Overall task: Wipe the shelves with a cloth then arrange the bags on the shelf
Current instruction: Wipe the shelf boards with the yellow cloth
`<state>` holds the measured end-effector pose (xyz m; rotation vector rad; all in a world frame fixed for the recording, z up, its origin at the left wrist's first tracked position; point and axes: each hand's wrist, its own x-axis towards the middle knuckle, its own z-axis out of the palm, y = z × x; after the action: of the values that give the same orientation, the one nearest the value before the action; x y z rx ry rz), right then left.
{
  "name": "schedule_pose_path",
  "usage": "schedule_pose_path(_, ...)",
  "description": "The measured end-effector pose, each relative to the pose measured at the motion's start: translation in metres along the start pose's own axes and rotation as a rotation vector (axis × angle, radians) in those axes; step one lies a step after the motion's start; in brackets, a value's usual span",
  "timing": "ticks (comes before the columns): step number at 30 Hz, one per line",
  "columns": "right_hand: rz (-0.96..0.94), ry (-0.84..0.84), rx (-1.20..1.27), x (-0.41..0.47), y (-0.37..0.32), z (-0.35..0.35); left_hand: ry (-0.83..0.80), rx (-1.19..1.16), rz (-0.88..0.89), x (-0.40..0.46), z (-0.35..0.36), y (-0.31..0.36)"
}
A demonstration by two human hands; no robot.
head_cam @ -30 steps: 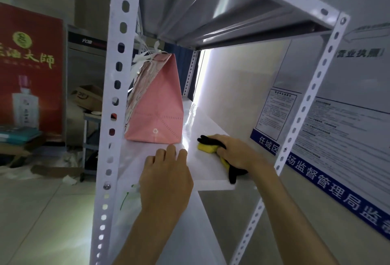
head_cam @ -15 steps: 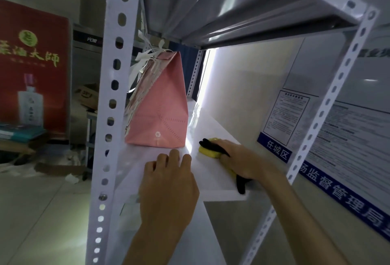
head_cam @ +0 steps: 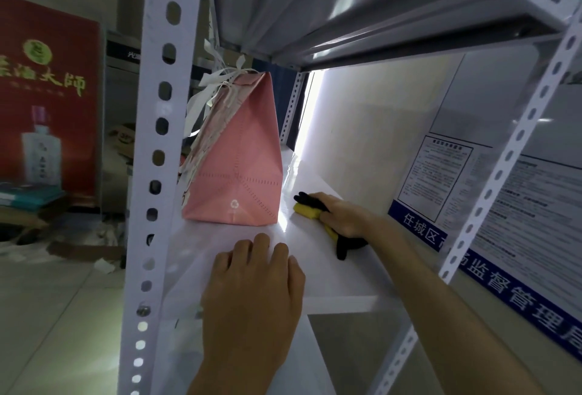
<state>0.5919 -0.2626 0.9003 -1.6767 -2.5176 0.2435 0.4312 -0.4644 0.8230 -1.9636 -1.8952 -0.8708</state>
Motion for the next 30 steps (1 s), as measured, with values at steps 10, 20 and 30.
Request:
schedule_pose_path(10,0.117,0.038,0.04,0.103,0.015,0.0,0.236,-0.021,-0.006,0.003,0.008,-0.001)
schedule_pose_path(20,0.102,0.032,-0.014,0.105,0.022,0.0,0.25,-0.015,0.0,0.002,0.01,0.002)
schedule_pose_path(30,-0.057,0.098,-0.051,-0.038,-0.001,0.009,0.237,0.037,-0.009,0.0,0.01,0.003)
